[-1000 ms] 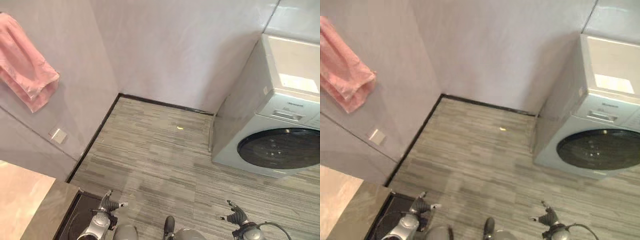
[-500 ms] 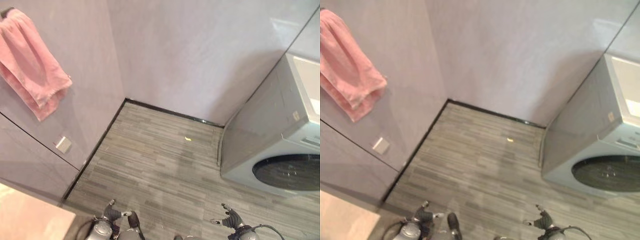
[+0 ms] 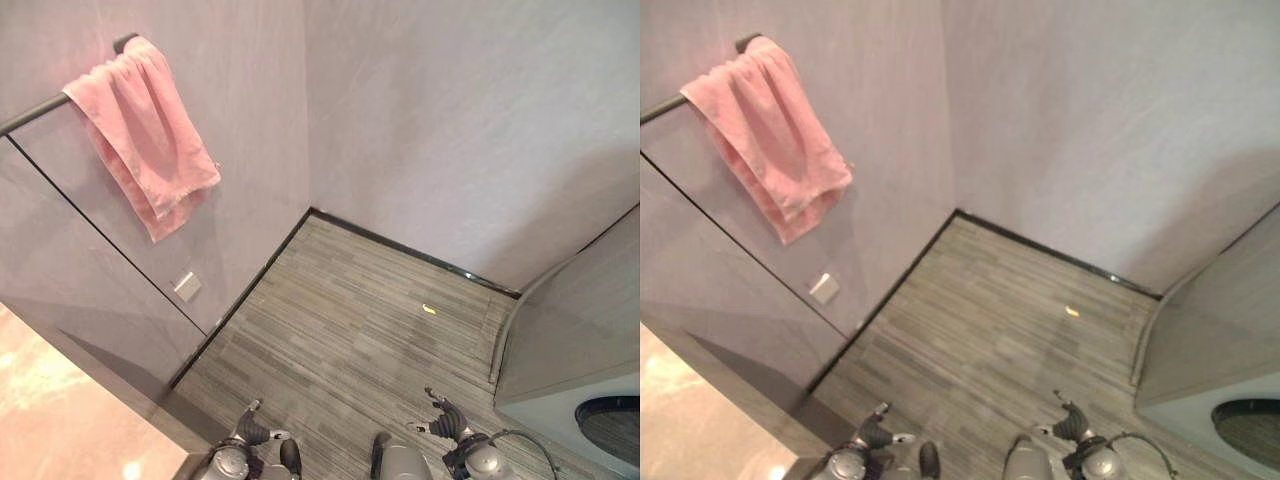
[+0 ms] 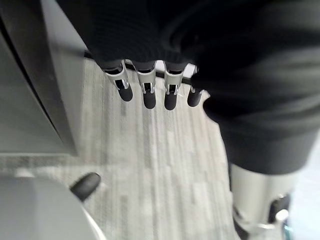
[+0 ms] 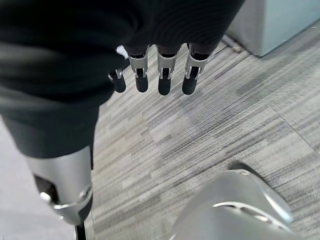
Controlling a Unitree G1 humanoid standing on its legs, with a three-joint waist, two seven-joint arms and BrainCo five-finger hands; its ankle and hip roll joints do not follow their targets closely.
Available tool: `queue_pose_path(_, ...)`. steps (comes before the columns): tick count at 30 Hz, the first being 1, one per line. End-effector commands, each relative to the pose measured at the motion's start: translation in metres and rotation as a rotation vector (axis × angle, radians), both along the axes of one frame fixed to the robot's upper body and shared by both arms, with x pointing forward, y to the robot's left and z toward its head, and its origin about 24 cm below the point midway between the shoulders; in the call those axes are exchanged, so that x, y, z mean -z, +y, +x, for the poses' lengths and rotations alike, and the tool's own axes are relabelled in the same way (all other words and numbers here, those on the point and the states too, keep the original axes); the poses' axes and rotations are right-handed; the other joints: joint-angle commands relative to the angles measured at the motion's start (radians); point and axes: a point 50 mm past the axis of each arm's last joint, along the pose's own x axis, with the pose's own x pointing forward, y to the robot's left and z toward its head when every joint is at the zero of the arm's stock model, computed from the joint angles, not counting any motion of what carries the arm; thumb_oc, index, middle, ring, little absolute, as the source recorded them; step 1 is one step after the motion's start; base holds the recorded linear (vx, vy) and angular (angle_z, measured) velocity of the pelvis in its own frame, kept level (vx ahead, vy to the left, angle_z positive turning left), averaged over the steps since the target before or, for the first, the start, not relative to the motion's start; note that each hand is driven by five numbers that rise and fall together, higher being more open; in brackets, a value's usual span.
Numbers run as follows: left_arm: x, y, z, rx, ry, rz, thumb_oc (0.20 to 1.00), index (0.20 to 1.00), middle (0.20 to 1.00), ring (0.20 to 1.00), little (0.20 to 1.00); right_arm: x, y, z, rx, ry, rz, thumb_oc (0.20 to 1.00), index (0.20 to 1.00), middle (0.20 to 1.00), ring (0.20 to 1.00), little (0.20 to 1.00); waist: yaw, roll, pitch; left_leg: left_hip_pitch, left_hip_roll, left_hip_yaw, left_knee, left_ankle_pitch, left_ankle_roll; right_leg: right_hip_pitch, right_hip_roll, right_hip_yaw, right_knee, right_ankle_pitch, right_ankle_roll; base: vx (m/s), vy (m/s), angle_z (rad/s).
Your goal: Put brush and paste in cup on sink, flatten towel.
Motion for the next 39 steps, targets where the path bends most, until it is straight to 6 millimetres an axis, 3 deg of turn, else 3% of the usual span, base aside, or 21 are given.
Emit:
queue_pose_path(1,-0.017,0.038,0.02,0.014,-0.084,0.145,1.0,1.0,1.0,1.0,1.0,-0.013,-0.005,0.011,-0.033,-0.081,-0.03,1.0,1.0,1.0,1.0,1.0,-0.021,-0.032,-0.003,0.074,-0.03,-0.022,0.023,-0.049,-0.025,-0.085,-0.04,0.112,-0.004,0.223,0.022,0.31,-0.241,0.47)
queue_pose_path(3,-0.017,0.043,0.018,0.012,-0.078,0.167,1.0,1.0,1.0,1.0,1.0,-0.016,-0.005,0.013,-0.052,-0.091,-0.031,1.0,1.0,1.0,1.0,1.0,-0.028,-0.038,-0.006,0.094,-0.021,-0.037,0.025,-0.061,-0.032,-0.09,-0.032,0.135,-0.006,0.234,0.033,0.32,-0.255,0.41)
queue_pose_path(5,-0.017,0.053,0.013,-0.023,-0.063,0.193,1.0,1.0,1.0,1.0,1.0,-0.016,-0.002,0.012,-0.075,-0.09,-0.023,1.0,1.0,1.0,1.0,1.0,-0.028,-0.054,-0.022,0.111,-0.002,-0.057,0.038,-0.076,-0.045,-0.067,-0.015,0.136,0.016,0.199,0.028,0.31,-0.281,0.33)
queue_pose_path(8,-0.019,0.068,0.009,-0.085,-0.05,0.225,1.0,1.0,1.0,1.0,1.0,-0.025,-0.014,0.014,-0.1,-0.121,-0.049,1.0,1.0,1.0,1.0,1.0,-0.034,-0.045,-0.047,0.11,0.074,-0.108,0.121,-0.046,-0.072,-0.039,0.087,0.122,0.064,0.093,-0.026,0.26,-0.327,0.54)
queue_pose_path(9,-0.019,0.068,0.009,-0.085,-0.049,0.224,1.0,1.0,1.0,1.0,1.0,-0.025,-0.014,0.014,-0.1,-0.121,-0.049,1.0,1.0,1.0,1.0,1.0,-0.037,-0.043,-0.048,0.107,0.076,-0.111,0.125,-0.048,-0.073,-0.039,0.087,0.119,0.065,0.092,-0.027,0.2,-0.309,0.62)
queue_pose_path(11,-0.023,0.07,0.018,-0.114,-0.077,0.213,1.0,1.0,1.0,1.0,1.0,-0.029,-0.028,0.014,-0.097,-0.121,-0.099,1.0,1.0,1.0,1.0,1.0,-0.033,-0.043,-0.04,0.018,0.107,-0.141,0.265,0.049,-0.096,-0.001,0.122,0.085,0.073,0.051,-0.073,0.16,-0.297,0.66)
queue_pose_path(12,-0.023,0.07,0.018,-0.114,-0.078,0.213,1.0,1.0,1.0,1.0,1.0,-0.029,-0.028,0.015,-0.097,-0.121,-0.099,1.0,1.0,1.0,1.0,1.0,-0.036,-0.042,-0.04,0.014,0.107,-0.145,0.27,0.048,-0.097,-0.001,0.122,0.081,0.073,0.051,-0.074,0.15,-0.315,0.91)
queue_pose_path(14,-0.026,0.068,0.025,-0.128,-0.095,0.2,1.0,1.0,1.0,1.0,1.0,-0.034,-0.037,0.014,-0.084,-0.133,-0.119,1.0,1.0,1.0,1.0,1.0,-0.026,-0.071,-0.006,-0.098,0.109,-0.131,0.474,0.114,-0.093,0.049,0.128,0.046,0.065,0.03,-0.115,0.1,-0.295,0.65)
queue_pose_path(15,-0.026,0.068,0.025,-0.128,-0.095,0.2,1.0,1.0,1.0,1.0,1.0,-0.034,-0.037,0.014,-0.084,-0.133,-0.119,1.0,1.0,1.0,1.0,1.0,-0.027,-0.069,-0.006,-0.103,0.11,-0.134,0.481,0.111,-0.093,0.049,0.128,0.044,0.065,0.03,-0.115,0.08,-0.252,0.4)
queue_pose_path(17,-0.026,0.065,0.027,-0.116,-0.098,0.196,1.0,1.0,1.0,1.0,1.0,-0.032,-0.042,0.009,-0.079,-0.113,-0.141,1.0,1.0,1.0,1.0,1.0,-0.027,-0.085,0.006,-0.16,0.125,-0.058,0.563,0.12,-0.093,0.076,0.126,0.01,0.059,0.015,-0.135,0.11,-0.193,0.5)
queue_pose_path(19,-0.025,0.062,0.028,-0.112,-0.098,0.186,1.0,1.0,1.0,1.0,1.0,-0.027,-0.042,0.005,-0.08,-0.083,-0.151,1.0,1.0,1.0,1.0,1.0,-0.014,-0.081,0.008,-0.206,0.069,-0.043,0.485,0.082,-0.086,0.102,0.128,0.001,0.039,0.004,-0.124,0.17,-0.093,0.6)
queue_pose_path(20,-0.025,0.06,0.029,-0.108,-0.098,0.185,1.0,1.0,1.0,1.0,1.0,-0.025,-0.041,0.002,-0.079,-0.073,-0.153,1.0,1.0,1.0,1.0,1.0,-0.019,-0.076,0.002,-0.216,0.072,0.01,0.393,0.07,-0.079,0.112,0.124,-0.015,0.019,0.002,-0.115,0.13,-0.017,0.51)
queue_pose_path(21,-0.025,0.06,0.029,-0.108,-0.098,0.185,1.0,1.0,1.0,1.0,1.0,-0.025,-0.041,0.002,-0.079,-0.073,-0.153,1.0,1.0,1.0,1.0,1.0,-0.019,-0.077,0.002,-0.214,0.071,0.011,0.391,0.071,-0.078,0.112,0.123,-0.015,0.019,0.003,-0.115,0.25,0.051,0.3)
queue_pose_path(23,-0.021,0.053,0.027,-0.076,-0.087,0.182,1.0,1.0,1.0,1.0,1.0,-0.019,-0.04,-0.009,-0.059,-0.044,-0.15,1.0,1.0,1.0,1.0,1.0,-0.022,-0.058,-0.009,-0.235,0.103,0.161,0.156,0.139,-0.099,0.154,0.122,-0.053,-0.017,-0.018,-0.097,0.37,0.114,0.42)
queue_pose_path(24,-0.021,0.05,0.027,-0.063,-0.088,0.18,1.0,1.0,1.0,1.0,1.0,-0.019,-0.04,-0.011,-0.066,-0.044,-0.155,1.0,1.0,1.0,1.0,1.0,-0.035,-0.052,-0.018,-0.249,0.133,0.246,0.071,0.172,-0.129,0.182,0.113,-0.073,-0.022,-0.042,-0.084,0.36,0.128,0.59)
queue_pose_path(26,-0.02,0.049,0.026,-0.062,-0.084,0.18,1.0,1.0,1.0,1.0,1.0,-0.018,-0.039,-0.01,-0.08,-0.038,-0.165,1.0,1.0,1.0,1.0,1.0,-0.023,-0.043,-0.022,-0.243,0.146,0.231,0.046,0.214,-0.134,0.202,0.108,-0.082,-0.021,-0.046,-0.076,0.32,0.135,0.29)
queue_pose_path(29,-0.016,0.05,0.017,-0.084,-0.061,0.175,1.0,1.0,1.0,1.0,1.0,-0.013,-0.027,-0.009,-0.111,-0.02,-0.147,1.0,1.0,1.0,1.0,1.0,-0.008,-0.029,-0.044,-0.22,0.118,0.171,0.044,0.196,-0.098,0.231,0.099,-0.075,0.005,-0.077,-0.07,0.33,0.159,-0.12)
queue_pose_path(31,-0.016,0.051,0.017,-0.072,-0.057,0.18,1.0,1.0,1.0,1.0,1.0,-0.01,-0.023,-0.01,-0.109,-0.015,-0.141,1.0,1.0,1.0,1.0,1.0,-0.01,-0.04,-0.051,-0.22,0.103,0.189,0.089,0.172,-0.085,0.247,0.076,-0.06,0.03,-0.069,-0.065,0.36,0.202,-0.15)
queue_pose_path(32,-0.018,0.053,0.017,-0.067,-0.063,0.192,1.0,1.0,1.0,1.0,1.0,-0.011,-0.016,-0.005,-0.09,-0.035,-0.106,1.0,1.0,1.0,1.0,1.0,-0.003,-0.054,-0.055,-0.218,0.073,0.196,0.118,0.13,-0.056,0.237,0.046,-0.04,0.08,-0.041,-0.05,0.27,0.193,-0.05)
queue_pose_path(35,-0.021,0.054,0.023,-0.058,-0.082,0.201,1.0,1.0,1.0,1.0,1.0,-0.009,-0.009,0.0,-0.108,-0.04,-0.096,1.0,1.0,1.0,1.0,1.0,0.005,-0.063,-0.051,-0.211,0.049,0.206,0.123,0.105,-0.034,0.205,0.023,-0.024,0.154,0.009,-0.035,0.17,0.179,-0.07)
queue_pose_path(39,-0.026,0.051,0.031,-0.016,-0.119,0.197,1.0,1.0,1.0,1.0,1.0,-0.011,-0.001,0.007,-0.154,-0.056,-0.098,1.0,1.0,1.0,1.0,1.0,0.009,-0.058,-0.039,-0.148,-0.01,0.189,0.083,0.064,0.017,0.132,-0.001,0.015,0.351,0.152,-0.019,0.17,0.2,0.03)
